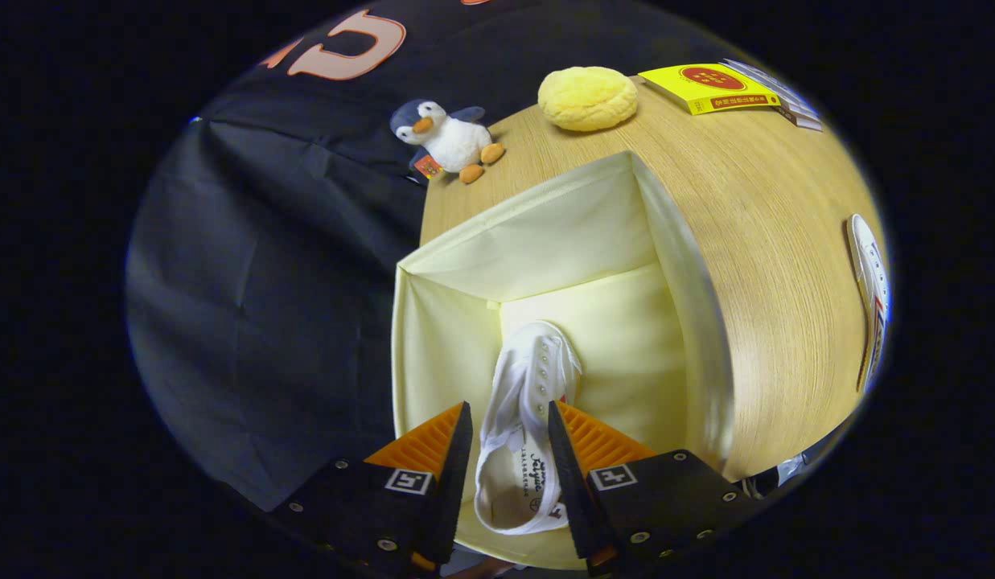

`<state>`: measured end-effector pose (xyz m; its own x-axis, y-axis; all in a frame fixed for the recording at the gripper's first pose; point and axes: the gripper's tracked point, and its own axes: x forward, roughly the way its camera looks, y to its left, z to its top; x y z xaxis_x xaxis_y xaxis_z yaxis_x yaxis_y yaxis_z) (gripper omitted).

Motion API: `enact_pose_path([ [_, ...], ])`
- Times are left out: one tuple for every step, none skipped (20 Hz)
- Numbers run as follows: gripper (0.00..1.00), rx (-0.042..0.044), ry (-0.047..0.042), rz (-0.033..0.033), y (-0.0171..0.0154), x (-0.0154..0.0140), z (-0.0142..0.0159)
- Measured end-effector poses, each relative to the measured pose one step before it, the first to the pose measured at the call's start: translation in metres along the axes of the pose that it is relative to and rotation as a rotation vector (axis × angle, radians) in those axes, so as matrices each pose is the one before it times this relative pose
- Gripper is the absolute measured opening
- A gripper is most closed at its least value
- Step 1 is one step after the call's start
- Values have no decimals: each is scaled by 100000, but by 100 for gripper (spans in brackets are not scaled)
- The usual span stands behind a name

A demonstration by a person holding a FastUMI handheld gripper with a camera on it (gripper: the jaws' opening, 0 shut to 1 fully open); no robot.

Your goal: Open the storage box then place both shoes into the box .Put the left shoe in first, then the right shoe, with the right side of both shoes facing outward in a uniform manner.

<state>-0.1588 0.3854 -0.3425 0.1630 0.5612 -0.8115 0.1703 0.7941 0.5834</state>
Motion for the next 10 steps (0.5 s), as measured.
enact_pose_path([
  [62, -140, -1475, 2880, 43, -1147, 479],
  [68, -247, -2373, 2569, -109, -1663, 701],
  [76, -855, -2626, 2210, -235, -1402, 692],
  [78, -1057, -2632, 1539, -413, -1484, 833],
  [85, -1493, -3058, 723, -768, -1481, 849],
  [87, -1929, -3634, -983, -1376, -1447, 1047],
  [90, -1910, -3846, -1906, -1737, -1310, 966],
  [91, -1648, -3697, -2511, -2027, -1143, 944],
  [91, -1734, -3290, -2958, -2344, -1037, 573],
  [91, -1975, -2210, -4247, -2962, -1047, 177],
])
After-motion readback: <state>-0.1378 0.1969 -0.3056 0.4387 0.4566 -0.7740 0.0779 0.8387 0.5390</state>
